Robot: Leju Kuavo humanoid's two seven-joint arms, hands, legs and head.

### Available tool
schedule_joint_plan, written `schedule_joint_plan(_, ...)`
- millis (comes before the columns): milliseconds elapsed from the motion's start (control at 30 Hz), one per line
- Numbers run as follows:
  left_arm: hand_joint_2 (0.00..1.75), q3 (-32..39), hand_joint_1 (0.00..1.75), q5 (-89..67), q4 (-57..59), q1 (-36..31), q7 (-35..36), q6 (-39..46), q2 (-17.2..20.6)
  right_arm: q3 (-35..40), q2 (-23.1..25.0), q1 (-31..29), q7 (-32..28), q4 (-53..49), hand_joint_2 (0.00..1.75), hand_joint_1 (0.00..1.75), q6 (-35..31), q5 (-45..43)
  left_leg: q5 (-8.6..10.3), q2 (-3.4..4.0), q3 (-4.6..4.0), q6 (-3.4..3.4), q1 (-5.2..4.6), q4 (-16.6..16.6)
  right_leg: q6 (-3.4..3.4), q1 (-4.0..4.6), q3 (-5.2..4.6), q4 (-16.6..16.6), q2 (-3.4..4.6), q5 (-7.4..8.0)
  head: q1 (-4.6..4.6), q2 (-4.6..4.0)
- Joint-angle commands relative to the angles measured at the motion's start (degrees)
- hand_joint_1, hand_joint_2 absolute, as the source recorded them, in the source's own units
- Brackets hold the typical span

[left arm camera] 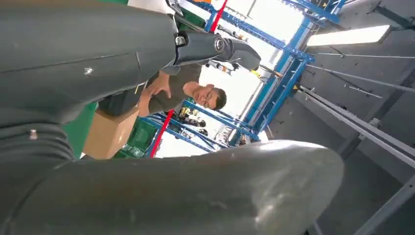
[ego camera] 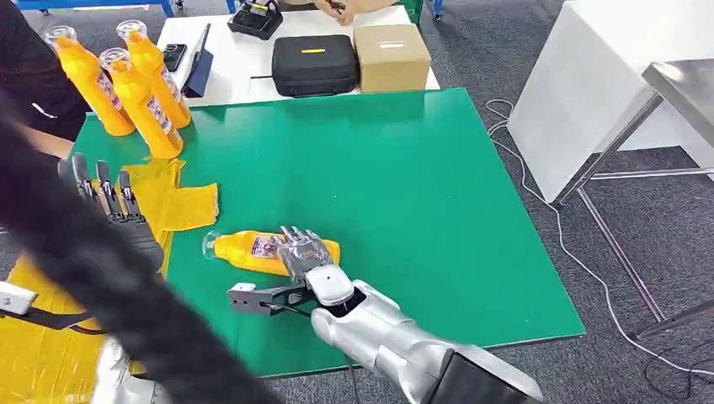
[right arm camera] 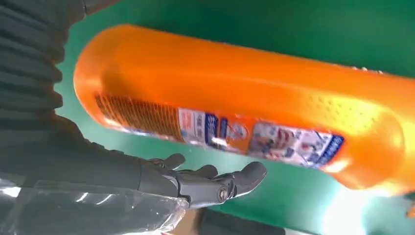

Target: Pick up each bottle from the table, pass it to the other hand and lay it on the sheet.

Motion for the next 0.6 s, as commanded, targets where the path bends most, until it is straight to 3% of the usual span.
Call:
schedule_joint_plan(33,0.00,1.2,0.00,0.0,2.8,-0.8,0.3,0.1,0.5,-2.5,-1.4,-0.6,1.3,2.5,1.75,0.00,0.5,2.3,-0.04,-0.07,0.18,-0.05,0.00,-0.1,0.01,0.00,0.20,-0.1,-0.13,-0.07,0.02,0.00)
schedule_joint_plan(200,0.00,1.4,0.00,-0.1,2.4,-0.4,0.3,0.5,0.0,-4.7,-2.3,0.3,3.6,4.1,1.75,0.00,-0.7,9.2,-0.02,-0.09,0.16,-0.03,-0.01,-0.1,0.02,-0.01,0.19,-0.1,-0.14,-0.06,0.02,0.00)
schedule_joint_plan(600,0.00,0.8,0.00,-0.1,3.8,-0.9,0.4,0.3,0.5,-6.4,-3.1,2.4,5.5,6.3,1.75,0.00,1.3,13.9,-0.01,-0.13,0.21,-0.04,-0.01,-0.1,0.00,-0.01,0.24,-0.1,-0.18,-0.07,0.00,0.00)
